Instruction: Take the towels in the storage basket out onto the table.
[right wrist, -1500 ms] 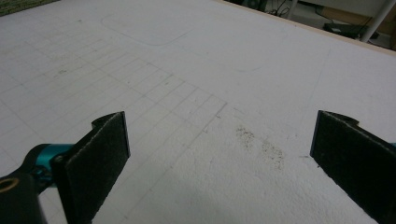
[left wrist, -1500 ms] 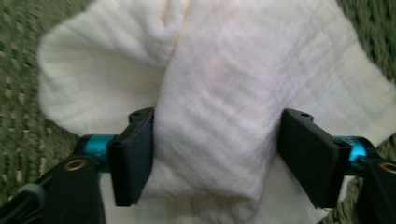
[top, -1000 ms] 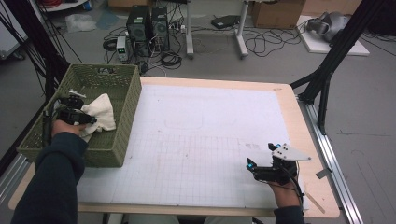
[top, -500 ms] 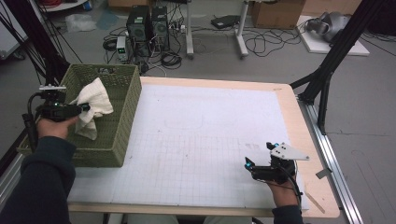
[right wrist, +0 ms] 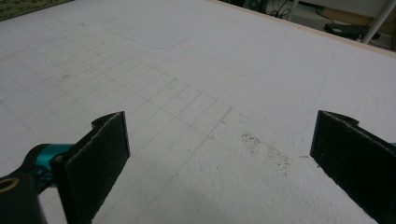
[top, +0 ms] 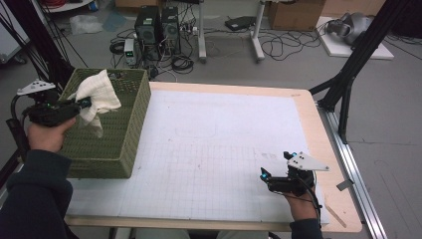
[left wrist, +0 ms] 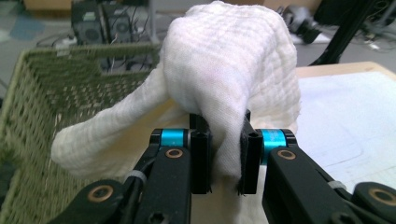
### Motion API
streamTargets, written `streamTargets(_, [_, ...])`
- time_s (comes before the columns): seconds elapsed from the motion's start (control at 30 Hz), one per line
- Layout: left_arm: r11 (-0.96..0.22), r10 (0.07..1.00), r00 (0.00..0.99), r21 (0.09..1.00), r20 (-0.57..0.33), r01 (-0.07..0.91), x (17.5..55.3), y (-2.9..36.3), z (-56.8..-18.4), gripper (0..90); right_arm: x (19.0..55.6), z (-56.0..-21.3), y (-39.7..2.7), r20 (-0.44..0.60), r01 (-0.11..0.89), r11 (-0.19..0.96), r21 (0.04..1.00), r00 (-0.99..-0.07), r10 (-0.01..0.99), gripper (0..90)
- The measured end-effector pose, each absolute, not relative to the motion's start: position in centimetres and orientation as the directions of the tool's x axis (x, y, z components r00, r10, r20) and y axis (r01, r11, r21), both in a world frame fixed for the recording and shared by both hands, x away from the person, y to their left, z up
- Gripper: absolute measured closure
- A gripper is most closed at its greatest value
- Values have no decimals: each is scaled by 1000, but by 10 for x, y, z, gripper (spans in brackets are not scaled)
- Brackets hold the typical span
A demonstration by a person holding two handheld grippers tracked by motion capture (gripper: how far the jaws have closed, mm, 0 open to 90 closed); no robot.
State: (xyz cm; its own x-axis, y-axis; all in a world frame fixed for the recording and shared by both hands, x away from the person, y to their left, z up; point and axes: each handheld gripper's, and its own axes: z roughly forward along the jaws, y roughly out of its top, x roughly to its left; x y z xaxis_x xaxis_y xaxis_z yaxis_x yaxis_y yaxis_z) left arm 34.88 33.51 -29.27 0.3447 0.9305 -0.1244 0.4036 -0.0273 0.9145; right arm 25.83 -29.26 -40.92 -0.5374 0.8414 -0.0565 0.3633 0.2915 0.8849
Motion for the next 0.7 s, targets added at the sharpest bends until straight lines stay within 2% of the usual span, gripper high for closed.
streamTargets(0.4, [-39, 883, 459, 959, -99, 282, 329, 314, -261, 793, 258, -409, -292, -58, 360, 292, 886, -538, 841, 38])
streamTargets(0.7, [-78, 818, 574, 980, -42, 183, 318, 274, -241, 794, 258, -408, -291, -58, 361, 293, 885, -540, 840, 38])
